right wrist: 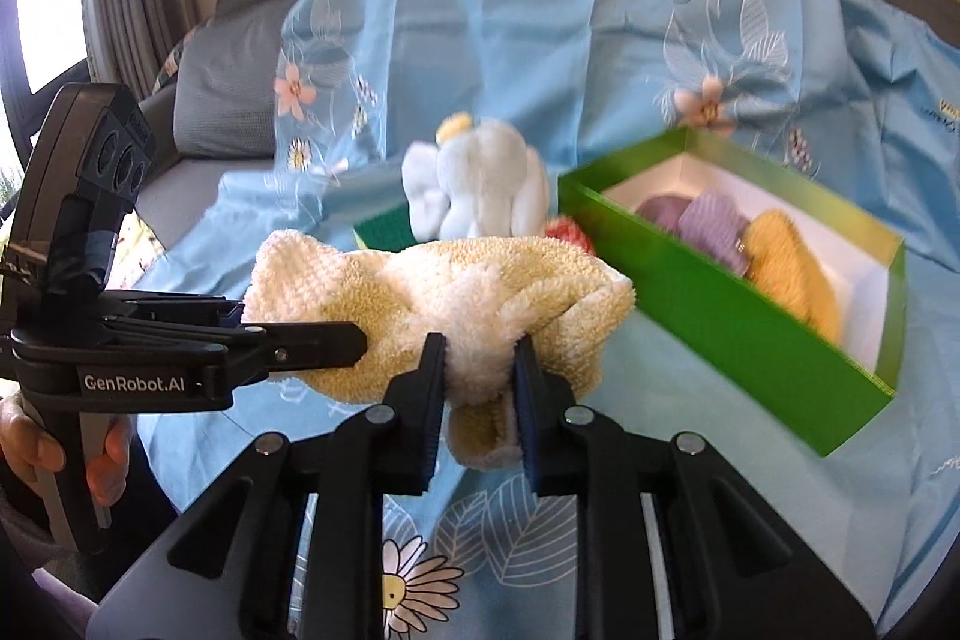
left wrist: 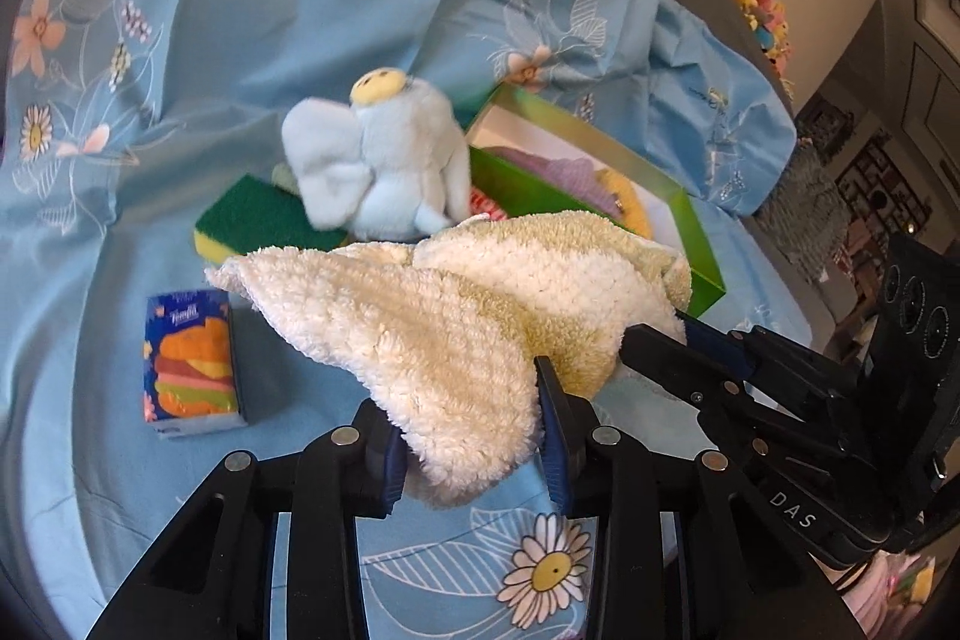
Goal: Organize soft objects
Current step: 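Grasp the cream towel with the right gripper and lift it toward the box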
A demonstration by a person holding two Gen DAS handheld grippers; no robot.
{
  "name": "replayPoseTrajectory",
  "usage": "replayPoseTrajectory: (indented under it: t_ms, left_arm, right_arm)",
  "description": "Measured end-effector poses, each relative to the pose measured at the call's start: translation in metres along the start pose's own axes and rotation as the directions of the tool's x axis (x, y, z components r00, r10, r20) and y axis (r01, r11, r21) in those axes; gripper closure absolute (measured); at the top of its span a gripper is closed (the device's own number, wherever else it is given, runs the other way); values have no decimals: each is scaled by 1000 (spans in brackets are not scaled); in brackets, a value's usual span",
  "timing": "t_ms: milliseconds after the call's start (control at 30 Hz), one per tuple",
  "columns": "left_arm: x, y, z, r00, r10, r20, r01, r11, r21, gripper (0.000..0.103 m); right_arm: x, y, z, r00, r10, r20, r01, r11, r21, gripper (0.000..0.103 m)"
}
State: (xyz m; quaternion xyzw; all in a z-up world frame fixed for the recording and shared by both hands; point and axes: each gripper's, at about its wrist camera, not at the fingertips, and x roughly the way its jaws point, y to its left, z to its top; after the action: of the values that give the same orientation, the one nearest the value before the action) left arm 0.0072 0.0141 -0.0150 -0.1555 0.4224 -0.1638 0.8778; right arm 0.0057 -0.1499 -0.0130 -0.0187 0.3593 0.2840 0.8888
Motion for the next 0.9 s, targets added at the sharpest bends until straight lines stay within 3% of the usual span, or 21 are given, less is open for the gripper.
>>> replayPoseTrajectory:
  t_ms: [400, 700, 900]
  left_arm:
    - [6, -52, 38, 999, -4, 43, -2, 992, 129, 66]
    - [44, -107, 83, 998, -20, 56, 5, 967, 256, 66]
    - [75, -128, 113, 998, -37, 51, 22, 960, 281, 66]
  right_arm:
    - [-30, -34, 10, 994, -41, 102, 35, 998, 55, 82]
    - [-43, -87, 28, 975, -141, 170, 122, 985, 119, 82]
    - [-45, -124, 43, 960, -200, 194, 168, 971, 171, 82]
